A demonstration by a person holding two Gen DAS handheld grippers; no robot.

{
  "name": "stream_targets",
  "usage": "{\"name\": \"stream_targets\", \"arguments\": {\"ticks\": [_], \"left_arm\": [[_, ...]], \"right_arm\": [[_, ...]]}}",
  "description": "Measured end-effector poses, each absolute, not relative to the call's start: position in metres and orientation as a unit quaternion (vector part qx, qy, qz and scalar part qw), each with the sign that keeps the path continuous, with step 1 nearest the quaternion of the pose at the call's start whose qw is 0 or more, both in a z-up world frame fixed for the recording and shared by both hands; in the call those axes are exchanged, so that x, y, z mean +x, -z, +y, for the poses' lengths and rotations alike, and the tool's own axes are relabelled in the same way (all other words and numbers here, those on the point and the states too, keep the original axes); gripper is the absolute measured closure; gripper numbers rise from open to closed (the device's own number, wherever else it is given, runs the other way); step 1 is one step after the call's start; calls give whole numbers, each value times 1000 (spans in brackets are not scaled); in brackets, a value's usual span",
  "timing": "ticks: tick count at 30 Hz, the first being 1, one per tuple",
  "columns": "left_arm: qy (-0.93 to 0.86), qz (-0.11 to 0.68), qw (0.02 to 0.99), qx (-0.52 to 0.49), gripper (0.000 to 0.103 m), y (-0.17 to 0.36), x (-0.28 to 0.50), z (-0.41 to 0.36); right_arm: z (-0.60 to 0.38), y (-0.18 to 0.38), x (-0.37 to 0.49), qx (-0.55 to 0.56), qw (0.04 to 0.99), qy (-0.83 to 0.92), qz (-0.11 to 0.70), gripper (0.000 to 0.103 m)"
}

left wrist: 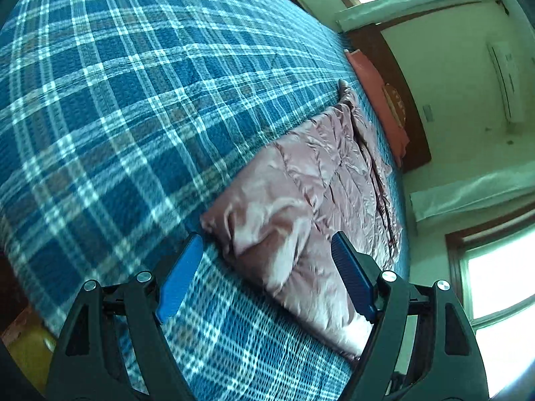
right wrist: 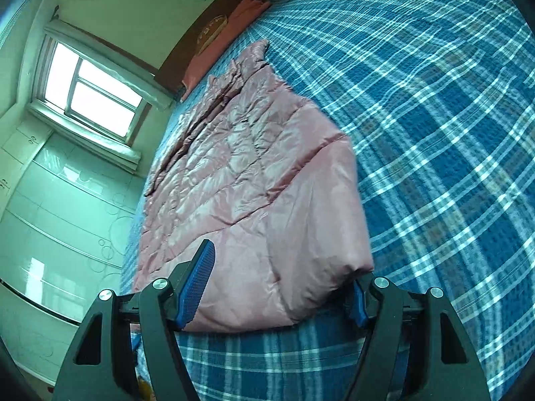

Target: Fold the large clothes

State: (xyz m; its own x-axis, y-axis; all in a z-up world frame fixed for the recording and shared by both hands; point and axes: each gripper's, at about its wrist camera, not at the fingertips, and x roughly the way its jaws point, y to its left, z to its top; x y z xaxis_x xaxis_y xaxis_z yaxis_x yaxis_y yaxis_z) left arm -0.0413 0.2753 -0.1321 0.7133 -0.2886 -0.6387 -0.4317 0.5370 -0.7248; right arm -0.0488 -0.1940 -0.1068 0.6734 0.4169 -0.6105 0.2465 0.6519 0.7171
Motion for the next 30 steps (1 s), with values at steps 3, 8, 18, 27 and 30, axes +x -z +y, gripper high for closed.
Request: {"name": "stream_targets", "arguments": {"ticks": [3, 8, 18, 27, 30], "left_arm": [[-40, 382, 787, -482, 24, 137, -38, 272], [-21, 368, 784, -499, 25, 138, -24, 267], [-25, 361, 782, -508, 33, 143, -12, 269], [-84, 345, 787, -504, 32, 143, -29, 300], [-50, 351, 795, -493, 32, 148, -9, 301]], "right_arm": [[-190, 108, -48, 411, 818, -52, 398, 34], [-192, 109, -48, 420, 818, -50, 389, 34], [-199, 111, -45, 431, 819, -32, 378, 34], [-200, 114, -40, 427, 820, -29, 379, 34], [-198, 113, -41, 421, 824, -29, 379, 34]]}}
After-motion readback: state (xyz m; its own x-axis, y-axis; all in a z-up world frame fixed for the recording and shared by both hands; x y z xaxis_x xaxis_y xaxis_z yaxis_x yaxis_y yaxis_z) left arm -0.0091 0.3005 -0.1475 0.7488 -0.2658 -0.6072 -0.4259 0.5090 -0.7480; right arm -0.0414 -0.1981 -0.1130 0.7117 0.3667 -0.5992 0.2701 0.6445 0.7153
